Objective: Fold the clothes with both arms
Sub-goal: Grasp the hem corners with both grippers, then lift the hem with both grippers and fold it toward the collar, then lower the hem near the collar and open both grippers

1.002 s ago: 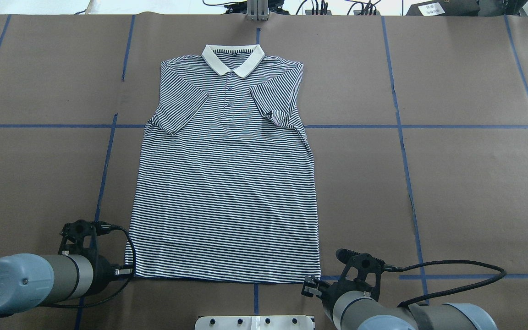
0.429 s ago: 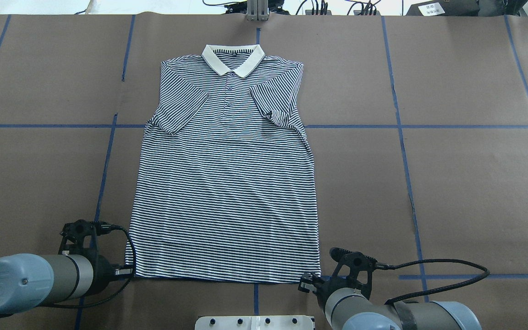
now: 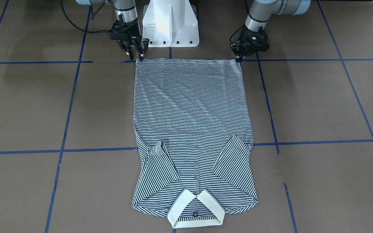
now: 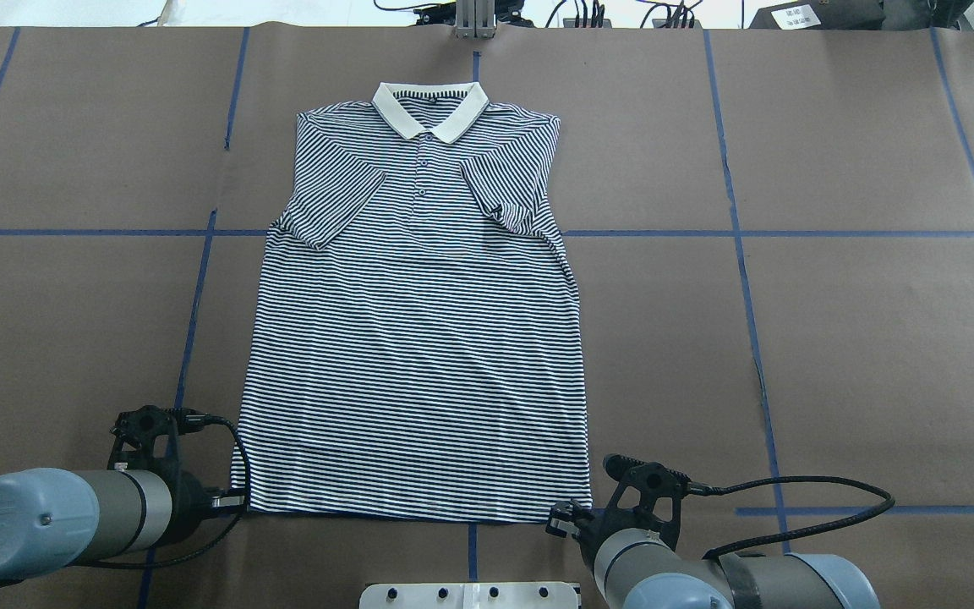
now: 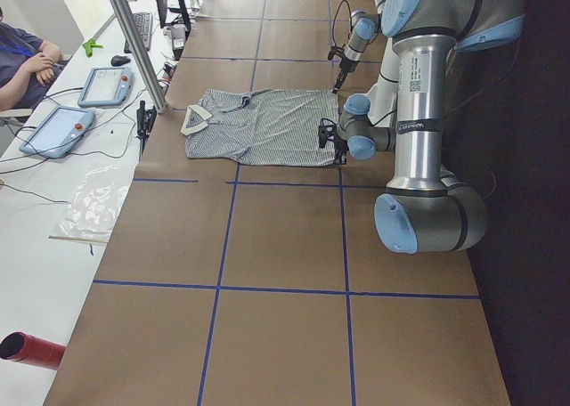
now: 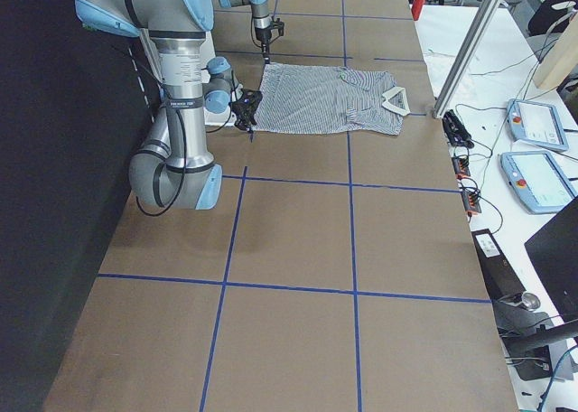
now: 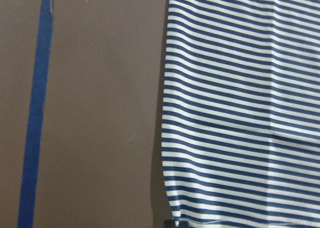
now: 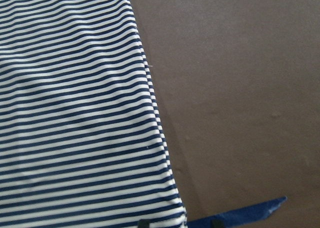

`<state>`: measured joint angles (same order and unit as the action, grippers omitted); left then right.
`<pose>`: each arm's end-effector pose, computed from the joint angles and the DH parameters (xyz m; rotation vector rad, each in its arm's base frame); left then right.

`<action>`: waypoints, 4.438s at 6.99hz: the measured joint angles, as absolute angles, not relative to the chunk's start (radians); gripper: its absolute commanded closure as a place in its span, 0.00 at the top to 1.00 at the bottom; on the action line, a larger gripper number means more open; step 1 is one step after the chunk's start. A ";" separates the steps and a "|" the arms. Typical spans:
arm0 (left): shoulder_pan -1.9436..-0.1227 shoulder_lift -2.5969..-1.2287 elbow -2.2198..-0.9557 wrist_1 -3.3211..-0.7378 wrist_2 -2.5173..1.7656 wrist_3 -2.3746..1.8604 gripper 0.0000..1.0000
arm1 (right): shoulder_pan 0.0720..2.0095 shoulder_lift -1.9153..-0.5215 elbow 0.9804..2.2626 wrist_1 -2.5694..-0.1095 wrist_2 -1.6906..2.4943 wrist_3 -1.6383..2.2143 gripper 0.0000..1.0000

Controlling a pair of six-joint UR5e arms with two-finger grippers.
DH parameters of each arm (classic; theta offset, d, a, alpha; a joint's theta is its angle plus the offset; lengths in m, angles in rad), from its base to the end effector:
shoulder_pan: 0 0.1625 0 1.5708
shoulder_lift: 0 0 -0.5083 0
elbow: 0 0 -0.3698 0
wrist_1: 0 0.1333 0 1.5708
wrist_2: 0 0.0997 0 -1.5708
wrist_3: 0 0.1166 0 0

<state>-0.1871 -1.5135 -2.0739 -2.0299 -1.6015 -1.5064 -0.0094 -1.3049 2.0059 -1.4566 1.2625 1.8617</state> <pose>0.4257 -0.2126 0.5041 0.0852 0.9017 -0.1003 -0.5670 -0.1634 0.4180 0.1678 -0.8482 0.3895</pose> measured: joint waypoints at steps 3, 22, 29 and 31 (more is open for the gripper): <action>-0.187 -1.514 -2.074 -2.031 -1.601 -1.506 0.00 | -0.004 -1.290 1.995 -1.457 1.262 1.866 0.00; -0.715 -1.991 -2.192 -1.378 -1.848 -1.037 0.00 | 0.545 -0.976 2.017 -1.751 1.613 1.547 0.00; -0.775 -2.046 -1.608 -1.867 -1.838 -0.973 0.00 | 0.627 -0.861 1.456 -1.360 1.617 1.491 0.00; -0.778 -2.045 -1.569 -1.920 -1.838 -0.929 0.00 | 0.643 -0.858 1.438 -1.352 1.632 1.486 0.00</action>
<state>-0.7779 -2.0454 -1.5688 -1.9199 -1.8382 -0.9288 0.6433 -0.8582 1.4377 -1.3522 1.6318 1.4861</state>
